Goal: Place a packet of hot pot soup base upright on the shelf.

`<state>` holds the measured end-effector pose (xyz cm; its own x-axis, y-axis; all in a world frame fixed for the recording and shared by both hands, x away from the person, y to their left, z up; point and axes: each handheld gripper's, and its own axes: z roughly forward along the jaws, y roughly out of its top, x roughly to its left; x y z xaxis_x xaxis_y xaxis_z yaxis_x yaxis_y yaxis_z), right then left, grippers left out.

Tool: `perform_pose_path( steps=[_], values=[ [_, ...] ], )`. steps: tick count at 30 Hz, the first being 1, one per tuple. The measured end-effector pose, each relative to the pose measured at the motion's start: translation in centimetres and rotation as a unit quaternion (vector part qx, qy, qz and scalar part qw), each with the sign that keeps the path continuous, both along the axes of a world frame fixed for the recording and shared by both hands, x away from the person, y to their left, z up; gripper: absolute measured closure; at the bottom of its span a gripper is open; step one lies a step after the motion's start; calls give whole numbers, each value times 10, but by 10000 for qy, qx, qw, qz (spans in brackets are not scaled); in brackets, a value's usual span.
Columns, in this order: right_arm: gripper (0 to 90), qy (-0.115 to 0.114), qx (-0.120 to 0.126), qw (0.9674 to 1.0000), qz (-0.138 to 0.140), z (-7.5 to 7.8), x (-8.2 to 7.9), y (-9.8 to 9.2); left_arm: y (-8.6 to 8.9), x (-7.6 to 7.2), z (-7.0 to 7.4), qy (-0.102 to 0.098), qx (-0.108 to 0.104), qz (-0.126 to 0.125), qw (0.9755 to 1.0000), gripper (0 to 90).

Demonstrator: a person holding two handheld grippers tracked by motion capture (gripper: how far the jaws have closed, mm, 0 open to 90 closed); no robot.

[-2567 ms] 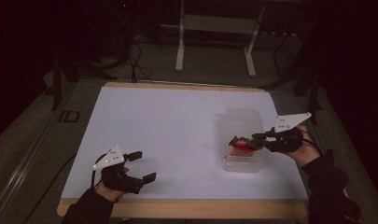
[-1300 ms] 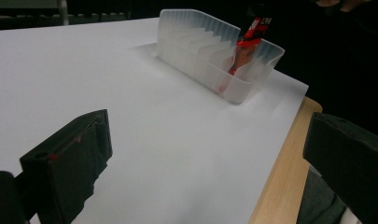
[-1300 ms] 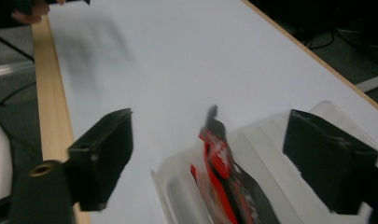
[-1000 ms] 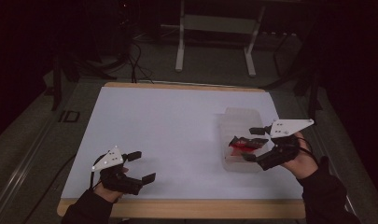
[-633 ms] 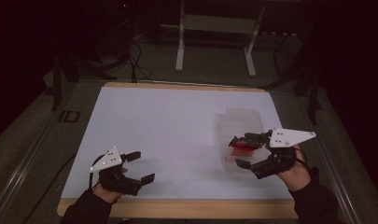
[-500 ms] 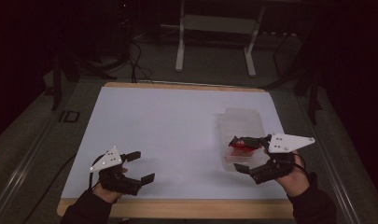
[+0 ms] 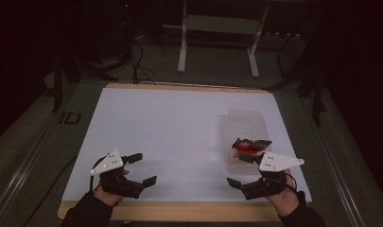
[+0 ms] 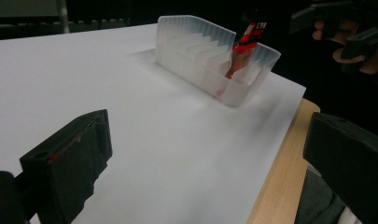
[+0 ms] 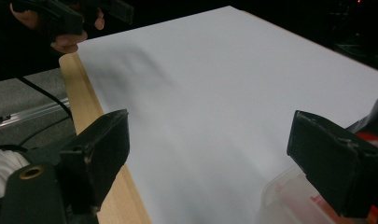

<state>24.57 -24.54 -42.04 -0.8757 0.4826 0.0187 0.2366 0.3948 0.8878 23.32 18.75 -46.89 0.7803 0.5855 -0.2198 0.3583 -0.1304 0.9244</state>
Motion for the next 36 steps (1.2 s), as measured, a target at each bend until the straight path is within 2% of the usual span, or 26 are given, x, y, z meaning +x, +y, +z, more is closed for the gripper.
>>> perform_pose_path(
  steps=[4, 12, 13, 16, 19, 21, 25, 31, 36],
  values=[
    [120, -5, -100, 9999, -128, -8, -6, 0, 0, 0, -1, 10, 9, -5, 10000, 13],
    [119, -69, -8, 9993, -355, -24, -16, -7, -1, 1, -4, 21, 41, -19, 10000, 13],
    [119, -101, 4, 9992, -385, -26, -18, -8, -1, 1, -4, 27, 45, -19, 10000, 13],
    [119, -418, -227, 9975, -523, -32, -23, -11, -1, 1, -6, 27, 48, -23, 10000, 13],
    [120, -413, -57, 9977, -531, -35, -24, -16, -3, 1, -8, -11, 86, -65, 9999, 13],
    [126, -449, -125, 9972, -590, -36, -25, -17, -4, 1, -10, -13, 128, -93, 9999, 13],
    [126, -217, -61, 9977, -638, -38, -22, -20, -7, 1, -13, -45, 194, -136, 9997, 13],
    [129, -142, -70, 9980, -611, -39, -21, -19, -11, -1, -16, -68, 196, -200, 9996, 13],
    [134, -275, -30, 9978, -602, -38, -22, -20, -13, -2, -16, -121, 189, -240, 9995, 13]
  ],
)
